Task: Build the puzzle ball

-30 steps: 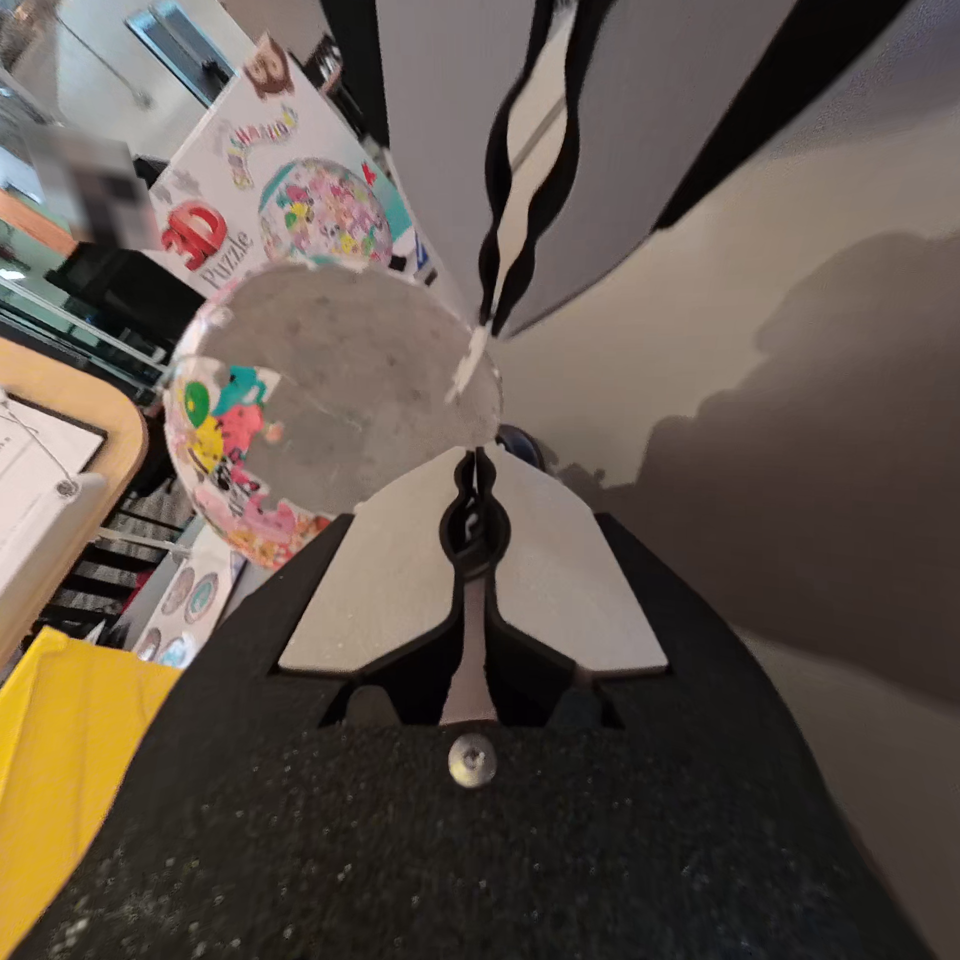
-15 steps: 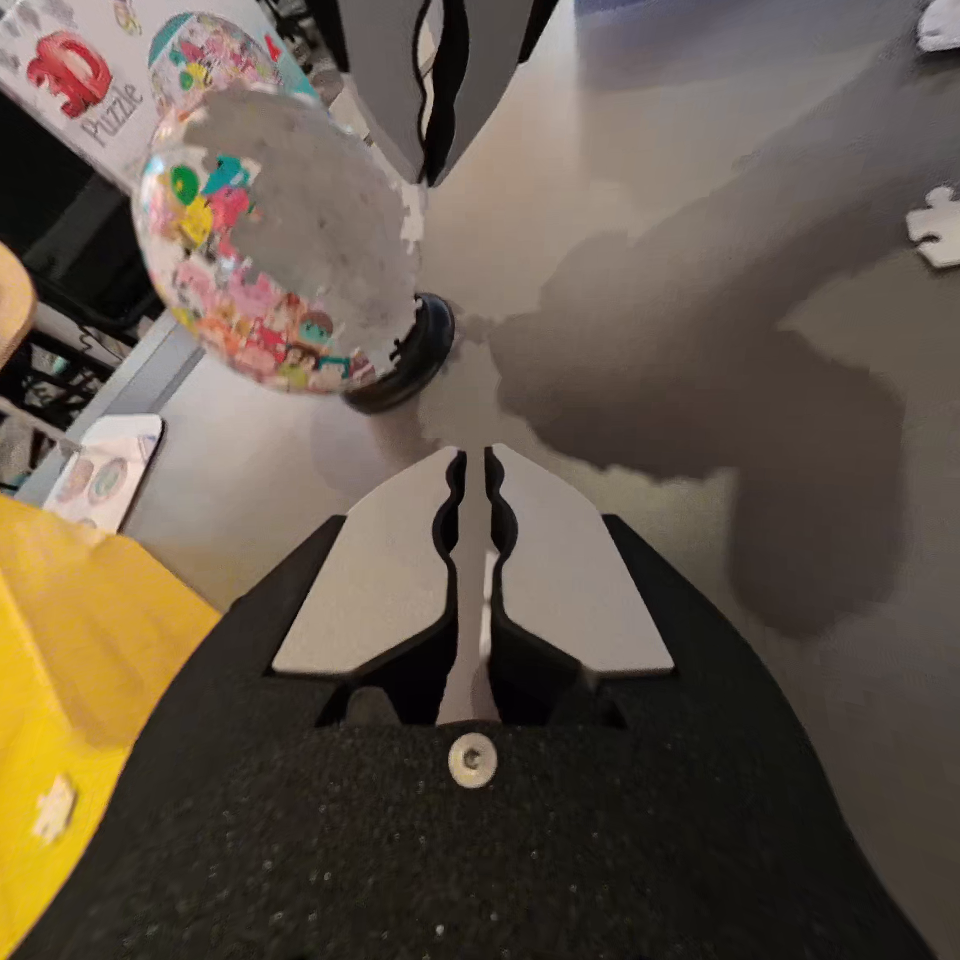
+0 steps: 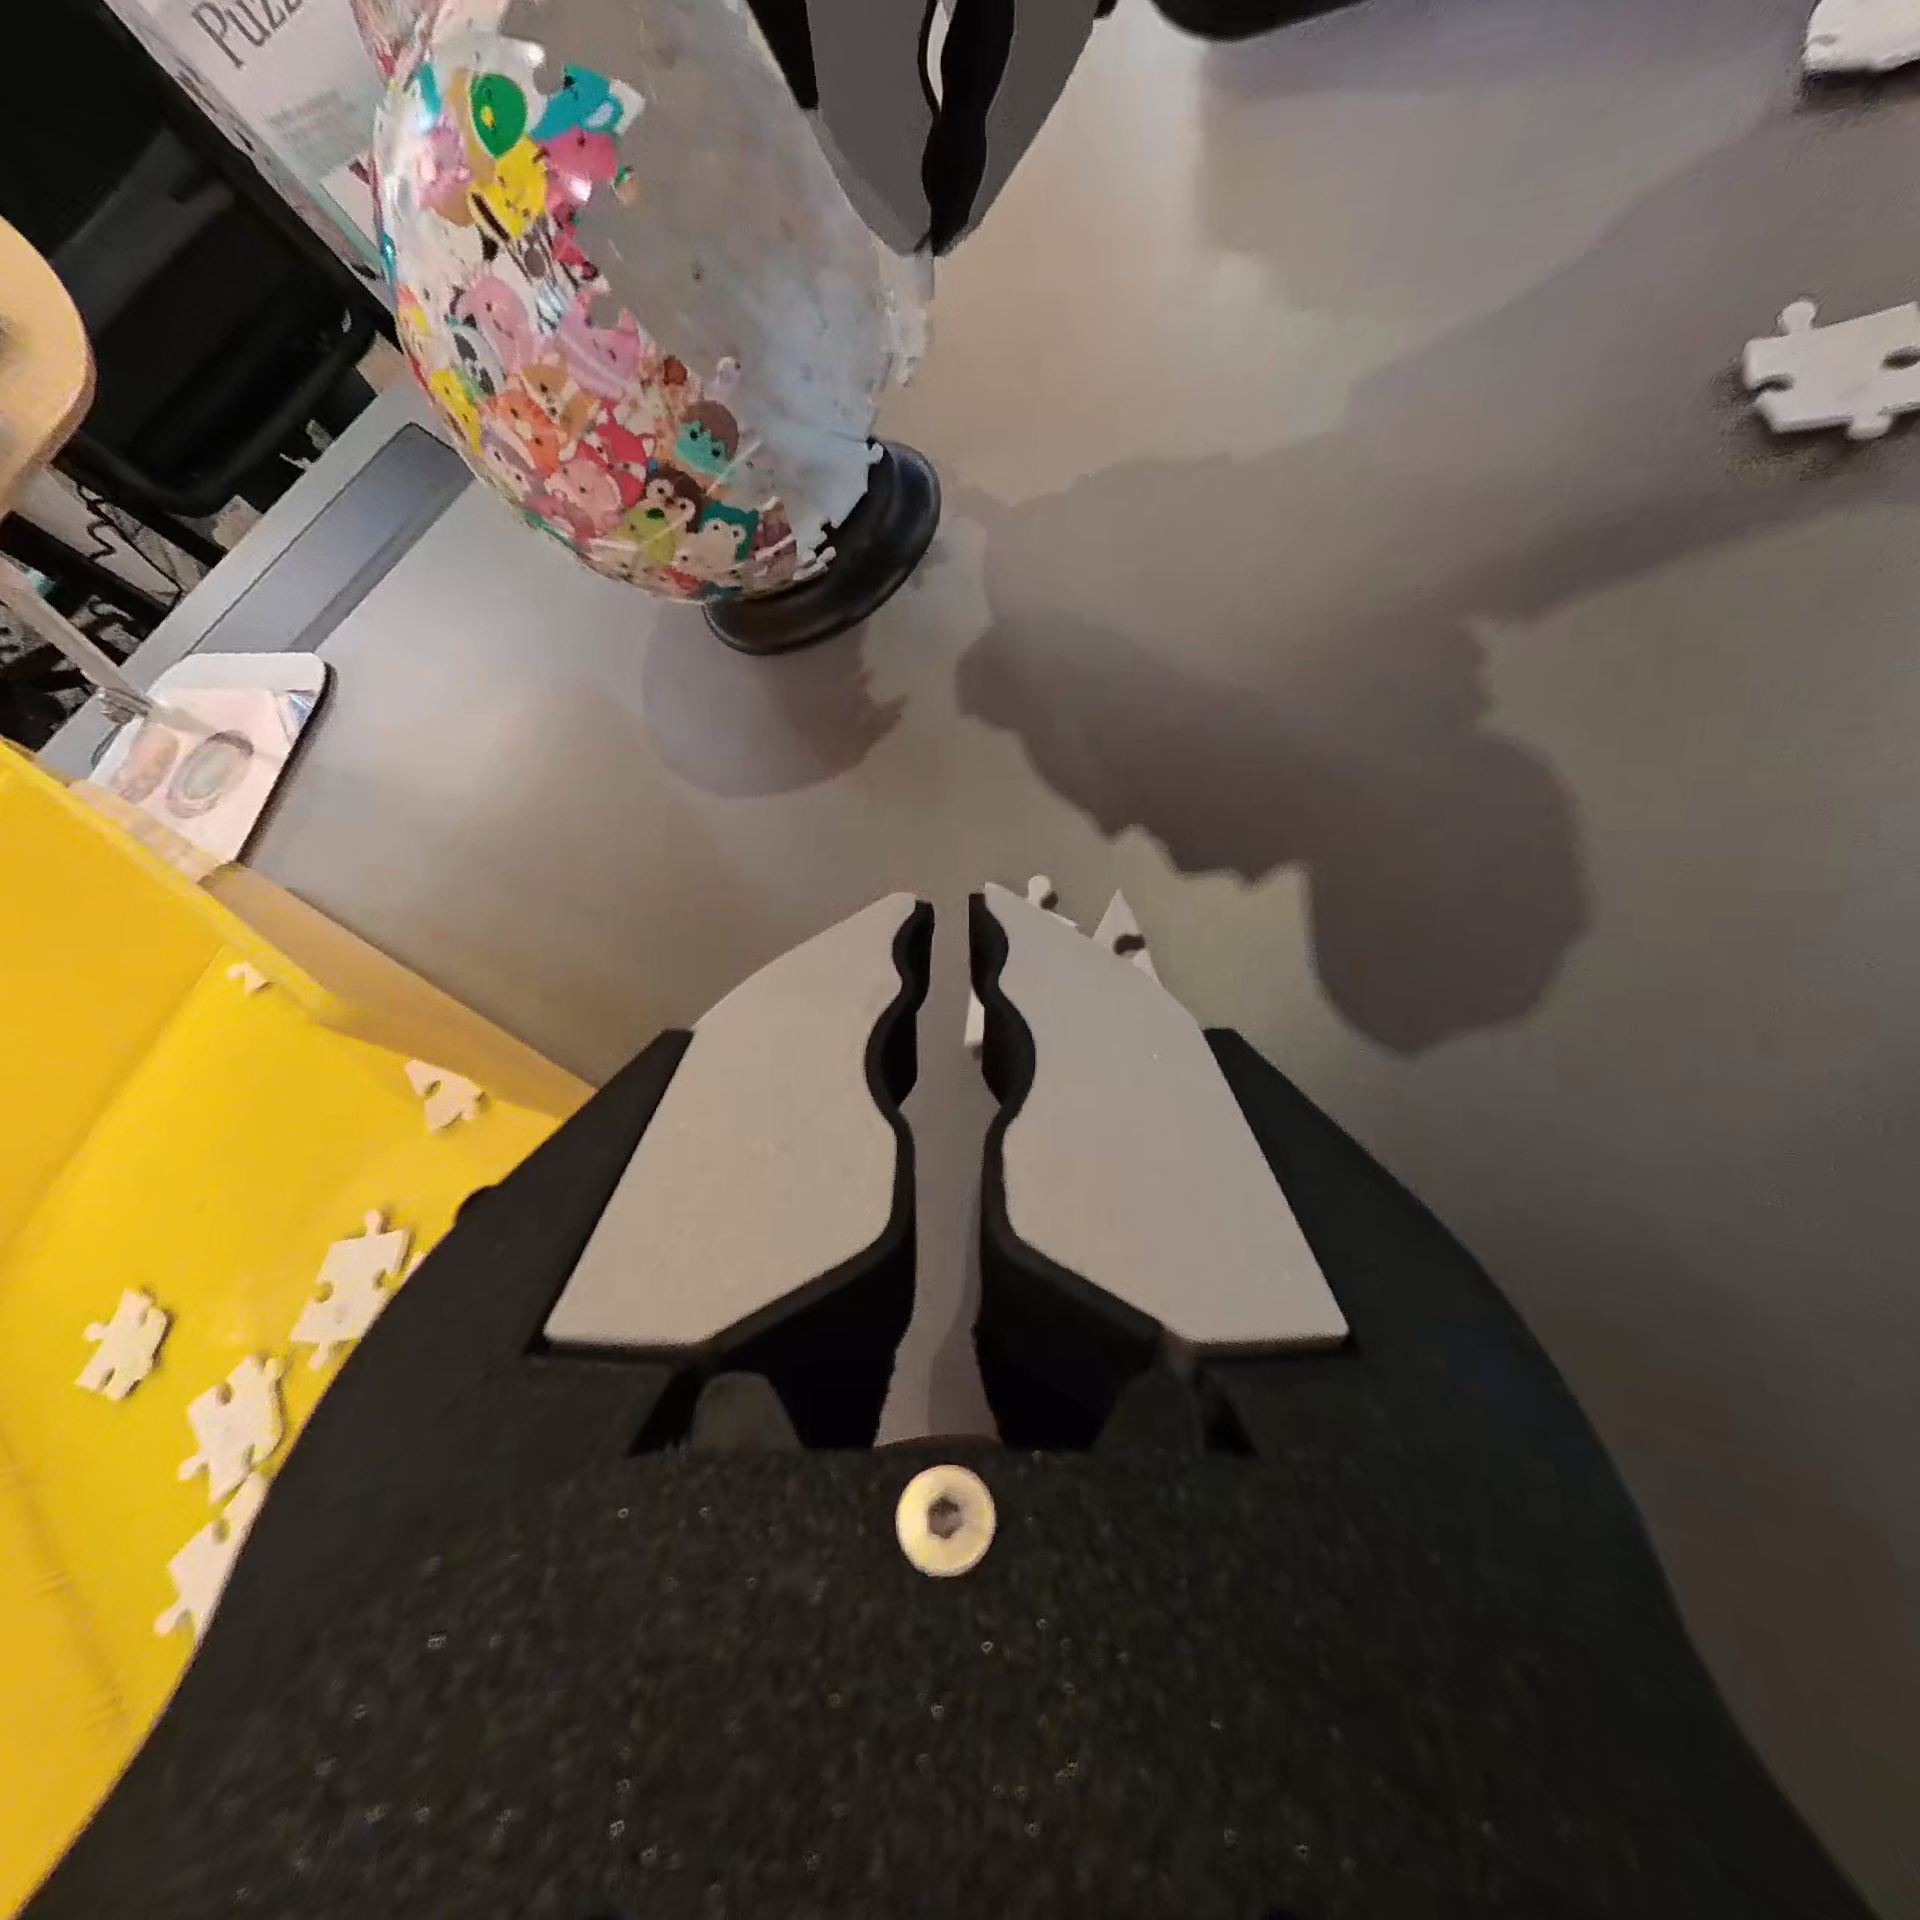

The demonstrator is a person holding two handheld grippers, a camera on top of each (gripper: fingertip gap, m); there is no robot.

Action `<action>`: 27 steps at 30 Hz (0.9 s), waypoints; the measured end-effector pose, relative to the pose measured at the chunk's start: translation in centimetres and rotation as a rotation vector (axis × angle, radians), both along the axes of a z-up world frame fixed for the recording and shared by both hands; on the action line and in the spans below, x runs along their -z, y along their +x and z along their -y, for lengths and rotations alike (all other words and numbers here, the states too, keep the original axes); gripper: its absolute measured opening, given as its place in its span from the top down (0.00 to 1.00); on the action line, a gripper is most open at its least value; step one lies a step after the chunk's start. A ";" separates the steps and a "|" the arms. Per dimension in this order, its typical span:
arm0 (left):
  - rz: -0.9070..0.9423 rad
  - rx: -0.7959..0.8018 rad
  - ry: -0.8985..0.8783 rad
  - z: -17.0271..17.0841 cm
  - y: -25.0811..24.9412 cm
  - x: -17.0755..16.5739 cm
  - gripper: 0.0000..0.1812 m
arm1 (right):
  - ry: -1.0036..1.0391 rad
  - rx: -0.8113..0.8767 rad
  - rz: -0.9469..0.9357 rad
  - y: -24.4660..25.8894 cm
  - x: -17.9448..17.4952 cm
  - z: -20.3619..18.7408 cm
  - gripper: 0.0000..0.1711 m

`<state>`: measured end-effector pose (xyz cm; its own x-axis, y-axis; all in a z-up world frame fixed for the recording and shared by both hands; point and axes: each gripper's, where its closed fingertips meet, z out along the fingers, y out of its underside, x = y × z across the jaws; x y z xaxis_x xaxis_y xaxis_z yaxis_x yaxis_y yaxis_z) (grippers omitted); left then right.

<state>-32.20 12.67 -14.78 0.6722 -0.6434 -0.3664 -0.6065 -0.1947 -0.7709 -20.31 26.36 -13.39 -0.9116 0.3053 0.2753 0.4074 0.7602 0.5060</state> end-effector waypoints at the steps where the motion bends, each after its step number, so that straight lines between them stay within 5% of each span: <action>1: -0.001 -0.004 -0.006 0.0 -0.1 0.1 0.96 | 0.008 0.004 0.009 0.0 0.0 -0.2 0.99; 27: -0.007 -0.015 -0.037 -0.1 -0.6 0.6 0.96 | 0.003 0.023 0.138 1.1 -0.1 -1.3 0.99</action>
